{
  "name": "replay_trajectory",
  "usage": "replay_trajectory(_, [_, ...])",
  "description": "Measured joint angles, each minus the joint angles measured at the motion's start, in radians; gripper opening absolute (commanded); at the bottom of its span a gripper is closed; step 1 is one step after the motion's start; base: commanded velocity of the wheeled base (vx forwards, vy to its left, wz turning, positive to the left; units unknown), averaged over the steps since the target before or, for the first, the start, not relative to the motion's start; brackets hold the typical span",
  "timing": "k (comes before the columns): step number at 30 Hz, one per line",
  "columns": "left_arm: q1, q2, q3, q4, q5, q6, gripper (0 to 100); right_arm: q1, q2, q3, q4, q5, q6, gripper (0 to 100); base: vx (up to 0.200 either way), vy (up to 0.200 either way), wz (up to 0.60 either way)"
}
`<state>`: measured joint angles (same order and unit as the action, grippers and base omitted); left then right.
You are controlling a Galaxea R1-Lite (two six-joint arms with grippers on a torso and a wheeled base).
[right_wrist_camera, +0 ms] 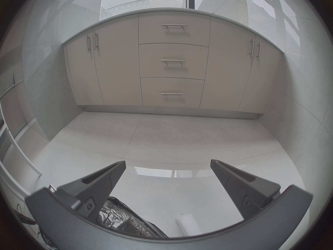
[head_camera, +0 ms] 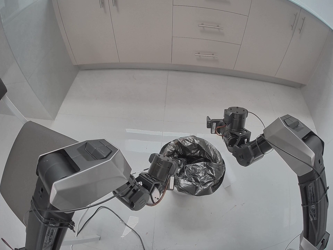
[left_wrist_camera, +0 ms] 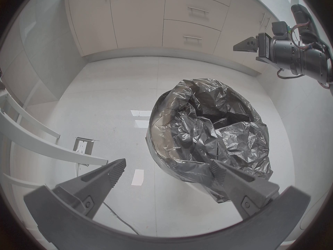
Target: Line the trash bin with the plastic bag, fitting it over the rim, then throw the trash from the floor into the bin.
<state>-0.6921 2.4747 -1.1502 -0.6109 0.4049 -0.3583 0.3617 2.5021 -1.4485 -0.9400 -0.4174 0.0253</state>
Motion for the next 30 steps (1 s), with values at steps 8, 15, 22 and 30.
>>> replay_trajectory(8, [0.0, -0.006, 0.035, -0.001, 0.0, 0.03, 100, 0.0, 0.001, 0.001, 0.0, 0.0, 0.002, 100, 0.0, 0.0, 0.0])
replay_trajectory(15, [-0.007, -0.028, 0.079, 0.0, 0.0, 0.033, 100, 0.0, 0.001, 0.001, 0.0, 0.0, 0.002, 100, 0.0, 0.0, 0.0])
replay_trajectory(22, [-0.013, -0.04, 0.122, -0.001, 0.0, 0.033, 100, 0.0, 0.001, 0.001, -0.001, 0.0, 0.002, 100, 0.0, 0.0, 0.0])
replay_trajectory(30, [-0.013, -0.038, 0.141, -0.001, -0.002, 0.033, 100, 0.0, 0.003, 0.001, 0.0, 0.0, 0.004, 100, 0.0, 0.0, 0.0])
